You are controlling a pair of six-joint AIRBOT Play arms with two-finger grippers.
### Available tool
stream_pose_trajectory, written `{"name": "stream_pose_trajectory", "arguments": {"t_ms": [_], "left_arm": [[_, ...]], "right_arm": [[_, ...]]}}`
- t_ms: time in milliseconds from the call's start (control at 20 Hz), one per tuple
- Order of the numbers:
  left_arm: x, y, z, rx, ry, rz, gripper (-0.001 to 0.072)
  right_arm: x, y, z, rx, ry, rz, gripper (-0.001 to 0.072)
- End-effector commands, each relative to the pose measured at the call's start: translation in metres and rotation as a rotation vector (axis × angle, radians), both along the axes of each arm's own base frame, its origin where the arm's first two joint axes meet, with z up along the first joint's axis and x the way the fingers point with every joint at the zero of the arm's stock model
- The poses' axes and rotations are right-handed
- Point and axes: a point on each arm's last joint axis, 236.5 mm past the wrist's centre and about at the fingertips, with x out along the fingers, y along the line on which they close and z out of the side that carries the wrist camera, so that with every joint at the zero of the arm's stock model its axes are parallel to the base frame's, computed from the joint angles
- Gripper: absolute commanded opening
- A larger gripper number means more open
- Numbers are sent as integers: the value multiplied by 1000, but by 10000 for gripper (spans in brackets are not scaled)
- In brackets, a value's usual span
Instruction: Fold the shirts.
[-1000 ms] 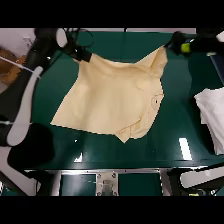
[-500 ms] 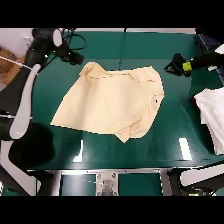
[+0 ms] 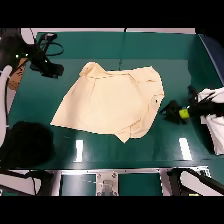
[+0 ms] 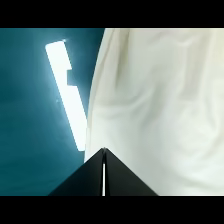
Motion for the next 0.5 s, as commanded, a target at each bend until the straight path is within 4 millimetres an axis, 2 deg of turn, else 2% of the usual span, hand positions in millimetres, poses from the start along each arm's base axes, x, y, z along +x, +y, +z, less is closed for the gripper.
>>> {"name": "stream_pose_trajectory", "arguments": {"t_ms": [0, 50, 150, 250, 300, 350, 450], "left_arm": [[-41, 1, -24, -17, 115, -5, 26], [-49, -2, -30, -30, 140, -6, 26], [-57, -11, -38, -69, 172, -8, 26], [-59, -19, -41, -104, 177, -9, 26], [-58, -20, -41, -107, 175, -9, 26], [-58, -21, -40, -110, 173, -9, 26], [-59, -22, -40, -115, 178, -12, 26]], "right_arm": [[-60, 51, -46, 103, 55, -9, 442], [-71, 62, -58, 95, 74, 7, 410], [-77, 78, -72, 70, 73, 41, 401], [-69, 85, -84, 26, 42, 50, 390], [-64, 85, -90, 2, 33, 51, 352], [-60, 84, -95, -18, 19, 65, 301], [-50, 82, -96, -35, -14, 95, 58]]}}
